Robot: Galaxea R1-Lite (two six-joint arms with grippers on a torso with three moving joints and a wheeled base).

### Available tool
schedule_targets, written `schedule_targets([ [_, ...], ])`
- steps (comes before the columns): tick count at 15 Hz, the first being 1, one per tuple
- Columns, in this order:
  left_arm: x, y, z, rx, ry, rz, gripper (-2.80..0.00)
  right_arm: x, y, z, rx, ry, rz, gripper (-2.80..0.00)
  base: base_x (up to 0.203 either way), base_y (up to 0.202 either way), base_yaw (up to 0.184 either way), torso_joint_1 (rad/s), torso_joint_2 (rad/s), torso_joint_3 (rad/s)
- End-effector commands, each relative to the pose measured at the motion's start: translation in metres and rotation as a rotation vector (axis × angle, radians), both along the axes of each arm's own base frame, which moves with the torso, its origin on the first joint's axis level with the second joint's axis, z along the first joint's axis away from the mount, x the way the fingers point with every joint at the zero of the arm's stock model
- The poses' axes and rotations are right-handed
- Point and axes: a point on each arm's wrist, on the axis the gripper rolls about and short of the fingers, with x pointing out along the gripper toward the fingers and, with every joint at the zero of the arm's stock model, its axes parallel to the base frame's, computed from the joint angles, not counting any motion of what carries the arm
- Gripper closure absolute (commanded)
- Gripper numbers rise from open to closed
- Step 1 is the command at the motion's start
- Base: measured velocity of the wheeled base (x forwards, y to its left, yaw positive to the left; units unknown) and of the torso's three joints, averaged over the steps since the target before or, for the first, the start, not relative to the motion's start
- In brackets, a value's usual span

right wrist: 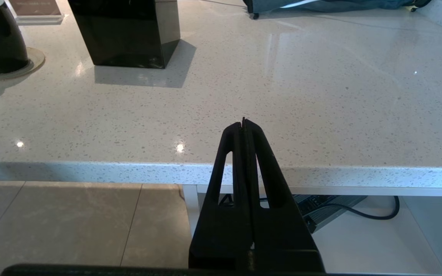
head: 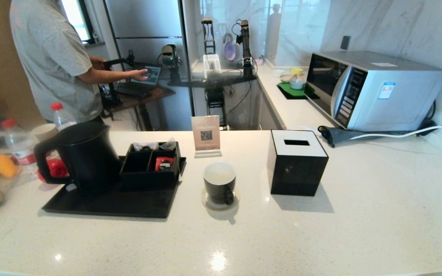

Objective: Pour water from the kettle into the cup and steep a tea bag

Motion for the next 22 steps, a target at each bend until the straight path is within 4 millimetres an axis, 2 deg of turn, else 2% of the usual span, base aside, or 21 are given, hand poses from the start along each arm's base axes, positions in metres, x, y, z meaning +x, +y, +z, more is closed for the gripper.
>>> schedule_targets([
  [1,0.0000,0.0000,0.0000,0.000,0.000,0.000,0.00,-0.0003,0.0000,0.0089,0.000,-0.074,0.001,0.00,0.000,0.000,0.000,0.000,0.00,0.000],
  [22,0.0000,0.0000,0.0001,-0.003,-0.002,0.000,0.00,-0.0003,0.0000,0.0089,0.000,-0.074,0.001,0.00,0.000,0.000,0.000,0.000,0.00,0.000],
])
